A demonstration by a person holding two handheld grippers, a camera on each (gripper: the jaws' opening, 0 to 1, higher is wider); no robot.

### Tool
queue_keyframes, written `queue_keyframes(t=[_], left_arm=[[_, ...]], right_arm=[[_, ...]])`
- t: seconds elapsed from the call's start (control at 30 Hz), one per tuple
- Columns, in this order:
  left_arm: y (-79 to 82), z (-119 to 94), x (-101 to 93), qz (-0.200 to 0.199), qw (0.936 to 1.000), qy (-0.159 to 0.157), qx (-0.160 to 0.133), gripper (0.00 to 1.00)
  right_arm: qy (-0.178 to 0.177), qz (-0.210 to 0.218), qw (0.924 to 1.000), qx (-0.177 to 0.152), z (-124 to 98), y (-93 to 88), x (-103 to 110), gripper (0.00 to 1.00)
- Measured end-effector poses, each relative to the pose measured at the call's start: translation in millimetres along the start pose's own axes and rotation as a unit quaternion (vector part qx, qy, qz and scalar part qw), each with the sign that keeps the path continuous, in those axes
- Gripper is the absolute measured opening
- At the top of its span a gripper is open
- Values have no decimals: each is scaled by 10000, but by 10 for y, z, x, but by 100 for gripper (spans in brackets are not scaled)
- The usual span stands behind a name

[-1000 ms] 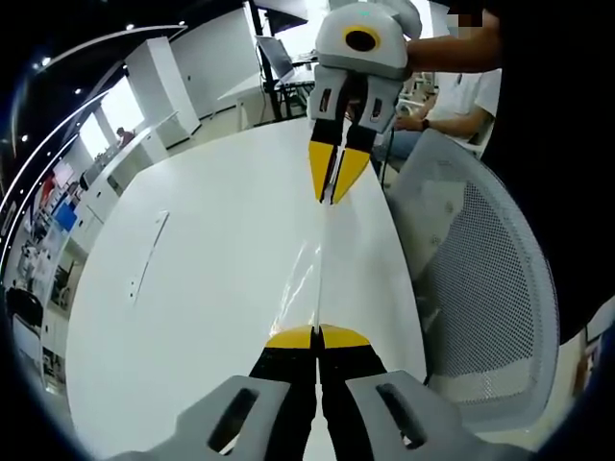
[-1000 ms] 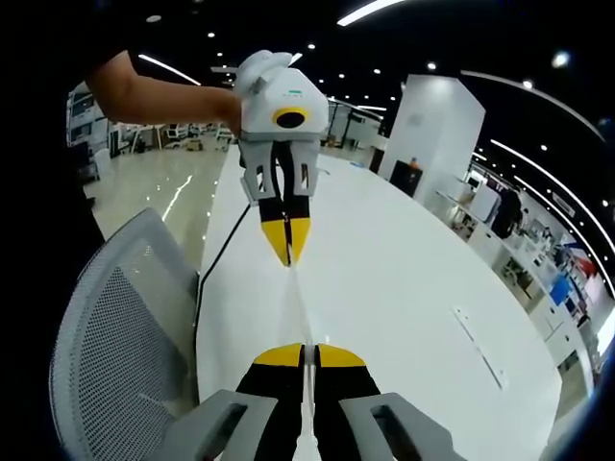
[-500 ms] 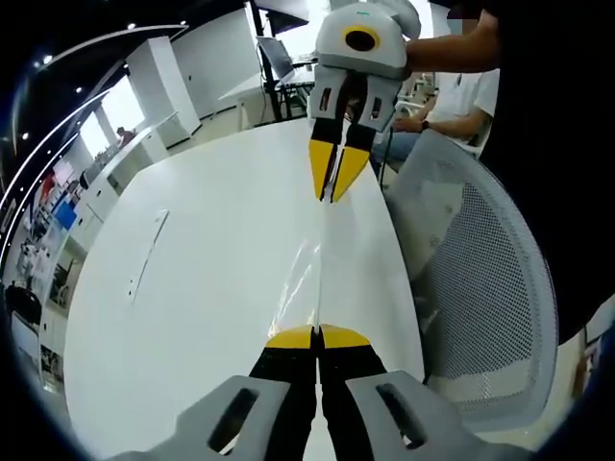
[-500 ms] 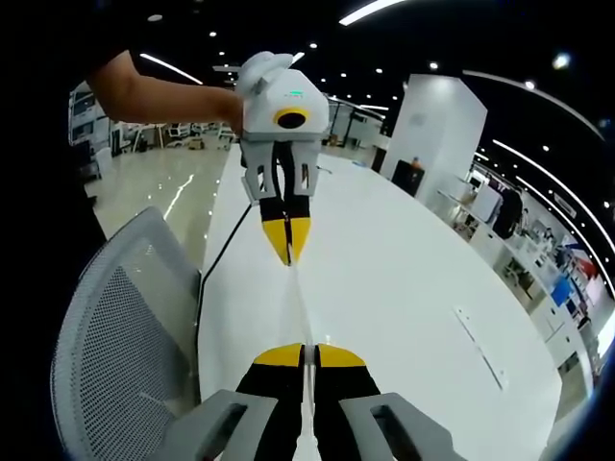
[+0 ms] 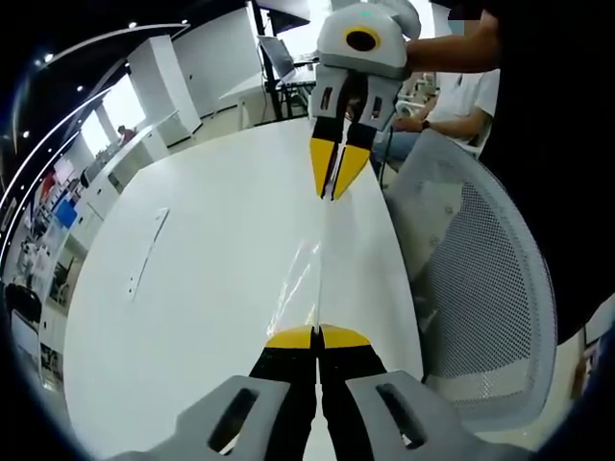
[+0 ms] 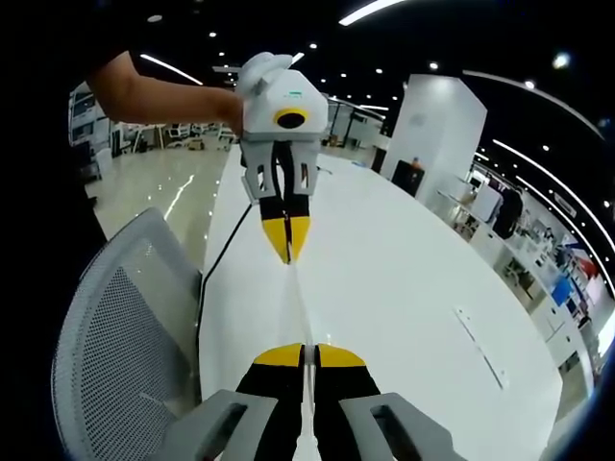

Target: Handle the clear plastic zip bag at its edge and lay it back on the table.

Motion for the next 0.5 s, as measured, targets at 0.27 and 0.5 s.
queue_keyframes(t=[0.27, 0.5], left_arm=[[0, 3, 1, -24, 10000, 3, -18, 0], [-13, 5, -1, -27, 10000, -14, -26, 0]], right_arm=[[-14, 21, 10000, -10, -5, -1, -3, 0], [-18, 37, 10000, -13, -12, -10, -6, 0]])
Point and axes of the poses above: the point that each gripper's makers call its tool centre point, and the gripper's own axes: z roughly forward along the fingers, x roughly to its left, y roughly out of its top, the point moved 1 cm from there along -z, roughly backward along the fingers, and after that the axes turned 9 degrees about z, right-handed, at the moved point
